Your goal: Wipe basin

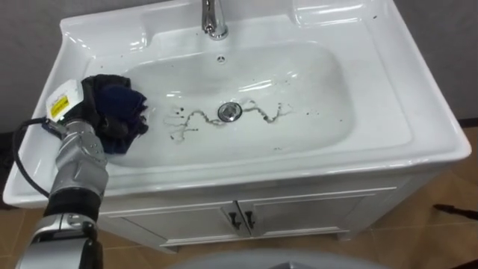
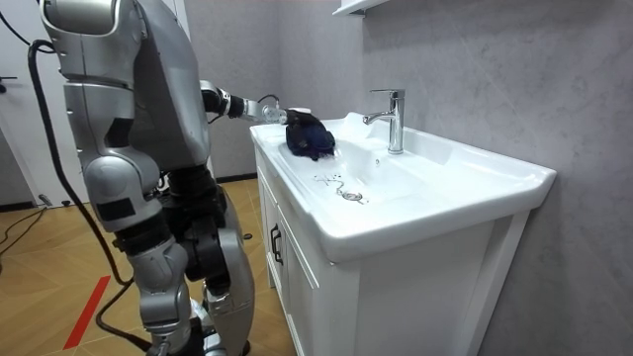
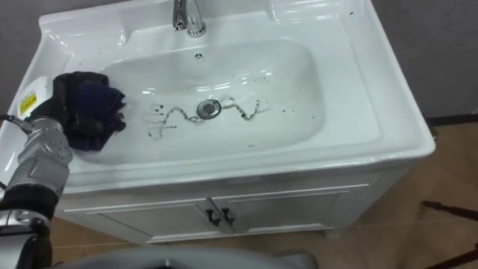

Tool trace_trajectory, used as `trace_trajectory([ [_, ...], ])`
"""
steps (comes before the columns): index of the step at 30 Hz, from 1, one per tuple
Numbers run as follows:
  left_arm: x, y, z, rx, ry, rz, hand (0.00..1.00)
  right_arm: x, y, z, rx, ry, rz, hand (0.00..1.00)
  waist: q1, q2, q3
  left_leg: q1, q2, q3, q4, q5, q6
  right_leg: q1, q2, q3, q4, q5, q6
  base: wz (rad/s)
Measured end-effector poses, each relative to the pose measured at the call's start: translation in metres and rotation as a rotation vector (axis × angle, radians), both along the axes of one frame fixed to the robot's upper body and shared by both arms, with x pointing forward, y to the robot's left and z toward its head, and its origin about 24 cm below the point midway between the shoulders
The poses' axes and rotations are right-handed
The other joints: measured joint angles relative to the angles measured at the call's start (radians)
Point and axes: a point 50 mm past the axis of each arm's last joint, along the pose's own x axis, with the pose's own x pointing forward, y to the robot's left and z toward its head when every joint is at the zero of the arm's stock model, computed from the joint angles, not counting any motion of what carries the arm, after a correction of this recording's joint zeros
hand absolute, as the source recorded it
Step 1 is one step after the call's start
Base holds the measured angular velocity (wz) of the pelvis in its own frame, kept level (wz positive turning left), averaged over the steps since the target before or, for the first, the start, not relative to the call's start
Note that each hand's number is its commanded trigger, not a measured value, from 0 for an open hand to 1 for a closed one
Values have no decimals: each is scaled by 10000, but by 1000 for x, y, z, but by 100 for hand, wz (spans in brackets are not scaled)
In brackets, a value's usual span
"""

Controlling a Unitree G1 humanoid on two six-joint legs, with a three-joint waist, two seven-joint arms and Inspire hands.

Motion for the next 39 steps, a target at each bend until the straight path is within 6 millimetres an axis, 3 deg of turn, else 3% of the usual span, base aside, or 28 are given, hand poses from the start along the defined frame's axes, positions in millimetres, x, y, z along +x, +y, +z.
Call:
trace_trajectory([
  [24,-5,8,-1,840,100,234,100,12,-10,3,-292,-166,261,0,-20,46,-14,592,-32,-45,-392,51,-81,399,37,220,-188,-52,-62,-3],
  [39,-5,-4,7,-94,-1146,330,100,29,-11,3,-341,-936,1360,0,-255,173,-59,108,-143,-481,-290,51,-80,306,-32,-397,-301,-48,-57,13],
])
